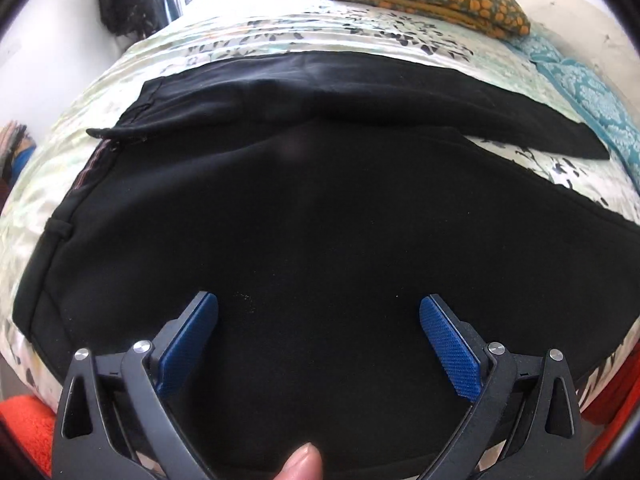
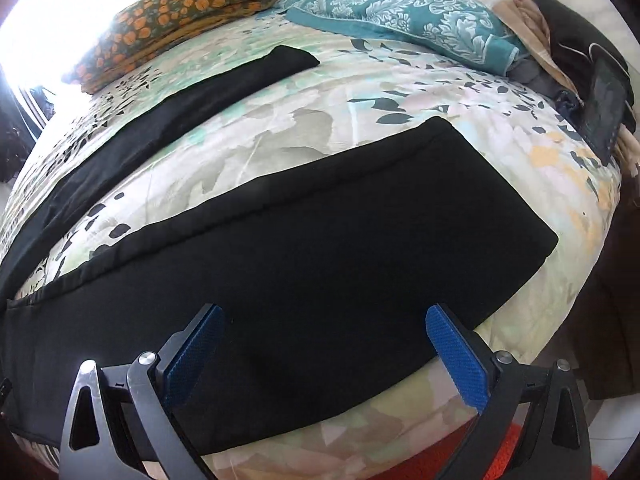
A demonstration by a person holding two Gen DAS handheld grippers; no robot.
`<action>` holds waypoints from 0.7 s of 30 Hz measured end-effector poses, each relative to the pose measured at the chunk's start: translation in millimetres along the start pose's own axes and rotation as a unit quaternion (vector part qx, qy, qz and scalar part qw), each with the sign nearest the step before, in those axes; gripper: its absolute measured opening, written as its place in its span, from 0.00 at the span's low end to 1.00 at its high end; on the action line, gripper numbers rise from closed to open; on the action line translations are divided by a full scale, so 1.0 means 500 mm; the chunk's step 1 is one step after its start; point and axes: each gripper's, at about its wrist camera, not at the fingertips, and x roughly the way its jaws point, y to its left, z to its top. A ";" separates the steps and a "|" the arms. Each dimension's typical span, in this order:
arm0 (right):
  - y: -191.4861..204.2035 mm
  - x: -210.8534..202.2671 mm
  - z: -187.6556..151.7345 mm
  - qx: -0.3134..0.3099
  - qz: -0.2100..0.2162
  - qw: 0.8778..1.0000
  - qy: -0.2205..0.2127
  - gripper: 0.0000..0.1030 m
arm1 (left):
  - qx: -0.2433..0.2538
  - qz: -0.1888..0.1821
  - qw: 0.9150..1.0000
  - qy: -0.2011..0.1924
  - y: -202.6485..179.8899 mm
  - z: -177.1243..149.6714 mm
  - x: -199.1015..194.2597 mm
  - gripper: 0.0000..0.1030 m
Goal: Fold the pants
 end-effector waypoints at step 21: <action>0.316 -0.041 -0.113 -0.262 0.113 0.958 -0.028 0.99 | -0.012 0.010 1.000 -0.016 -0.008 -0.012 -0.008 0.98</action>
